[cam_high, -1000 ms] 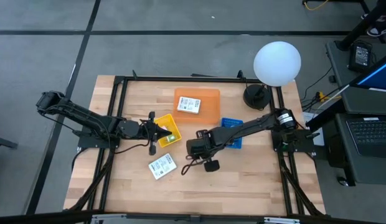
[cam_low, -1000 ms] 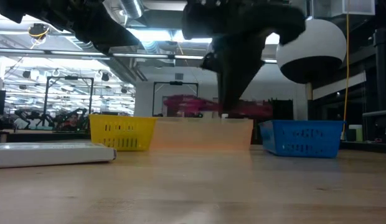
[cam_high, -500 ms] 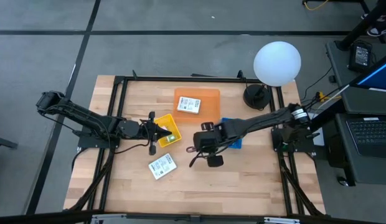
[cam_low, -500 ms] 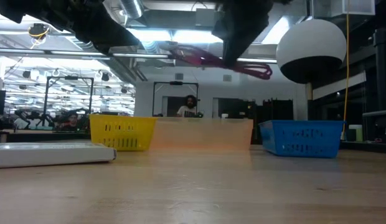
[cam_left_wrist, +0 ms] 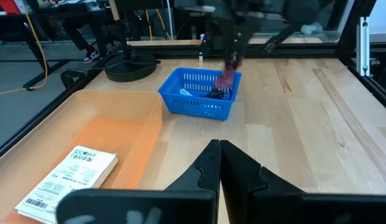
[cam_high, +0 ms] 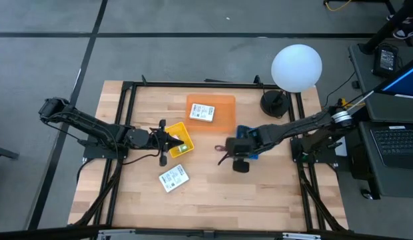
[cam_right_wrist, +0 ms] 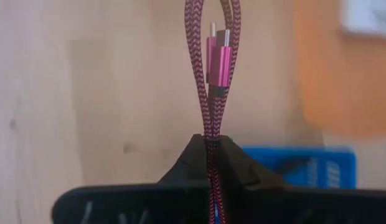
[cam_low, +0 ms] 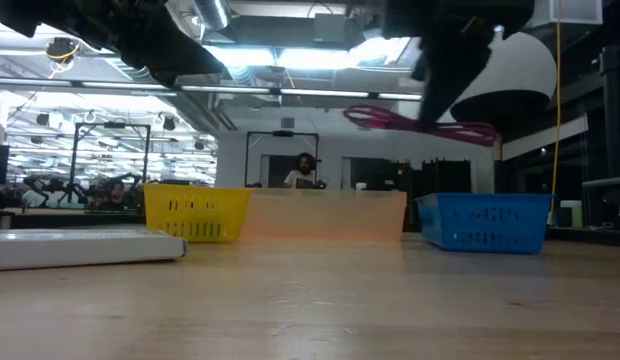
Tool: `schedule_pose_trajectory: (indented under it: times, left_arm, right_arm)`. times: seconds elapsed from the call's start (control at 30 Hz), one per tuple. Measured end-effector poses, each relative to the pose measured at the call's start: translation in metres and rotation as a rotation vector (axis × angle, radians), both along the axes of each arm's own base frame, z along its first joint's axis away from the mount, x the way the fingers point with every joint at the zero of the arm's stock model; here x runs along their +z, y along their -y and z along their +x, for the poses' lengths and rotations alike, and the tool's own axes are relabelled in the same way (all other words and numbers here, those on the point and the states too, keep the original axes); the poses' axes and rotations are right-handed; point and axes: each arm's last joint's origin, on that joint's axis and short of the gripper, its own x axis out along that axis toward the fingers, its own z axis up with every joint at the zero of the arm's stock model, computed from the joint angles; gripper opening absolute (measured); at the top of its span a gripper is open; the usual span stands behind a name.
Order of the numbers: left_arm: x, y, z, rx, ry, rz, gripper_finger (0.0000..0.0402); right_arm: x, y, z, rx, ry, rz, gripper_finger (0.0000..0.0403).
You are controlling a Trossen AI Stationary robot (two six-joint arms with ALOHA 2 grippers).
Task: Pick and place items into bin
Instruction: Put the pink charger cable into the blue bin
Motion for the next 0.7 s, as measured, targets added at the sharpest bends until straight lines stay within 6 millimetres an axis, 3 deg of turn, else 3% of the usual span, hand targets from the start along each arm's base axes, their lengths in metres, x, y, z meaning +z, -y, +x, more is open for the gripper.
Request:
schedule_pose_trajectory:
  times: [0.17,0.33,0.7]
  left_arm:
    - [0.000,0.000,0.000,0.000,0.000,0.000,0.0004]
    - [0.000,0.000,0.000,0.000,0.001,0.000,0.0004]
    - [0.000,0.000,0.000,0.000,0.001,0.001,0.0004]
  right_arm:
    - [0.003,0.009,-0.031,-0.281,0.057,0.022,0.0000]
    - [-0.004,0.015,-0.050,-0.494,0.076,0.044,0.0000]
    - [-0.010,0.019,-0.060,-0.705,0.069,0.027,0.0000]
